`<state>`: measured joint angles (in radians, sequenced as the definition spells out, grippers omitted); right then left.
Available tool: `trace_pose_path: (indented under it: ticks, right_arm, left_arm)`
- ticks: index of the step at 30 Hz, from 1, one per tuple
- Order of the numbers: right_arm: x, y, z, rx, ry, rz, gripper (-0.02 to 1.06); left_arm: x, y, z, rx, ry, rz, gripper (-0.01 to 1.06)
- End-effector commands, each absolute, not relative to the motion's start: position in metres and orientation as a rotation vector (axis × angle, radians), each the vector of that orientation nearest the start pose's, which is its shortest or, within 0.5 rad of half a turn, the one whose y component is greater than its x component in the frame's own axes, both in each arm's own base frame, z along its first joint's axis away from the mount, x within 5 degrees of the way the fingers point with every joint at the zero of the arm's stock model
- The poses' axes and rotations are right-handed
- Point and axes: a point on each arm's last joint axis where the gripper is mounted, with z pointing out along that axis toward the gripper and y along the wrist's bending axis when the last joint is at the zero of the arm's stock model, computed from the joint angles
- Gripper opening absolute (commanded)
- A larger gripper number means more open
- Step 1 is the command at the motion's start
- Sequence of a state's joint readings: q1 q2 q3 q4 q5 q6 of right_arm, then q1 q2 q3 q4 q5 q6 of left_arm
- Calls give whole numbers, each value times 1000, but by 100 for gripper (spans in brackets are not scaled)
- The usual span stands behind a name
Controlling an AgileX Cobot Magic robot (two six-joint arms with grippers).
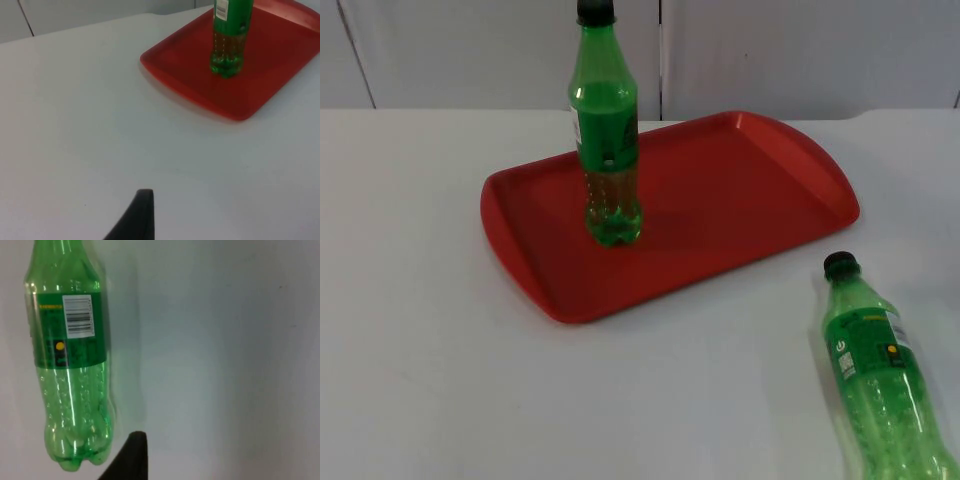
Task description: Place the bottle upright on the tray.
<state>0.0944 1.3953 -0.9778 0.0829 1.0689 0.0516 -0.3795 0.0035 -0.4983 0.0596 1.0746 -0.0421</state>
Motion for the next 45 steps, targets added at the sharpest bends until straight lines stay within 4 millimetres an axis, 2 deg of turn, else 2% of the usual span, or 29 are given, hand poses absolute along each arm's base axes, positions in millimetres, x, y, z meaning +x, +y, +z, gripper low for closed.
trace_pose_path:
  ticks: [1, 4, 7, 8, 12, 17, 22, 28, 36, 45]
  right_arm:
    - [251, 39, 257, -38, 2955, 142, 99]
    - [254, 53, 253, -66, 2942, 138, 99]
    - [258, 81, 239, -138, 2947, 134, 99]
    - [258, 81, 239, -138, 2947, 134, 99]
    - [261, 113, 219, -205, 2963, 146, 99]
    - [263, 132, 203, -187, 2968, 124, 99]
    - [265, 153, 176, -101, 2962, -6, 99]
    - [272, 162, 158, -7, 2947, 31, 99]
    - [286, 167, 150, 34, 2925, 4, 98]
    - [295, 175, 134, 14, 2890, 1, 99]
  left_arm:
    - [-3, 6, 275, 350, 2036, -190, 105]
    - [-3, 6, 275, 350, 2036, -190, 105]
    - [-3, 6, 275, 350, 2036, -190, 105]
    - [-3, 6, 275, 350, 2036, -190, 105]
    - [-3, 6, 275, 350, 2036, -190, 105]
    - [-3, 6, 275, 350, 2036, -190, 105]
    - [-3, 6, 275, 350, 2036, -190, 105]
    - [-3, 6, 275, 350, 2036, -190, 105]
    - [-3, 6, 275, 350, 2036, -190, 105]
    - [-3, 6, 275, 350, 2036, -190, 105]
